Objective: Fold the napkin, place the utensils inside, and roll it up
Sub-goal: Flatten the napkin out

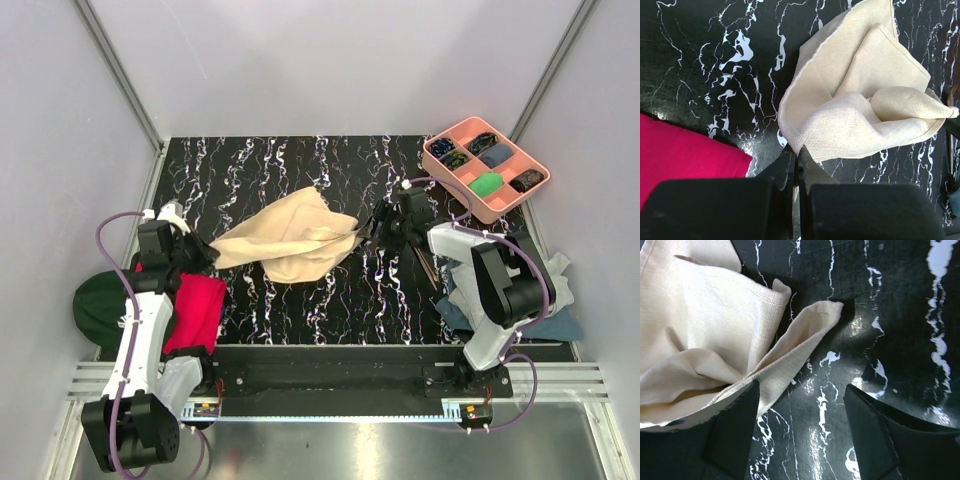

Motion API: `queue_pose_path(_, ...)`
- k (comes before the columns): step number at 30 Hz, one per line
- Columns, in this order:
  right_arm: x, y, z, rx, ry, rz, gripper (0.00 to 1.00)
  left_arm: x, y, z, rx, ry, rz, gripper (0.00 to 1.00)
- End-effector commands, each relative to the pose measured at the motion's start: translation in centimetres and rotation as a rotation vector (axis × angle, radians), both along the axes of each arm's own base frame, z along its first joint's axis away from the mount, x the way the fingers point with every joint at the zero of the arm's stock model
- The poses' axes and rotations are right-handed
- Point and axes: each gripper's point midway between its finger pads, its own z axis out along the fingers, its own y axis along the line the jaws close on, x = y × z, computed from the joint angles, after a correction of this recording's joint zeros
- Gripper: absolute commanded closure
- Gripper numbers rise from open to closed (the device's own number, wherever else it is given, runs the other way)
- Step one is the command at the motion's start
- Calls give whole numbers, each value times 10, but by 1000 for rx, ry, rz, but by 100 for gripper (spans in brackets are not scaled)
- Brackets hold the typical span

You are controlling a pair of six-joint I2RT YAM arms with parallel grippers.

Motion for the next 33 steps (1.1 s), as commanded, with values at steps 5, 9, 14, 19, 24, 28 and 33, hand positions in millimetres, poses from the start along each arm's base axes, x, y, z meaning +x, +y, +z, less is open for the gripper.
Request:
queue_pose_path(5, 24, 28, 34, 202, -95, 18, 25, 8, 8, 22, 53, -67, 2, 100)
queue_pose_path(9, 25, 20, 40, 204, -111, -13, 25, 8, 8, 22, 53, -68, 0, 100)
queue_pose_path(14, 33, 21, 33, 216, -86, -17, 26, 8, 6, 22, 47, -71, -5, 100)
queue_pose_path(19, 38, 26, 24, 234, -63, -11, 33, 8, 7, 23, 48, -72, -2, 100)
queue_pose_path(24, 34, 27, 15, 243, -35, -6, 44, 9, 7, 23, 49, -74, -2, 100)
queue_pose_path(28, 32, 27, 15, 246, -37, -6, 63, 8, 7, 24, 48, -76, -1, 100)
queue_pose_path(33, 40, 25, 37, 239, -87, 8, 100, 18, 5, 34, 26, -107, -6, 100)
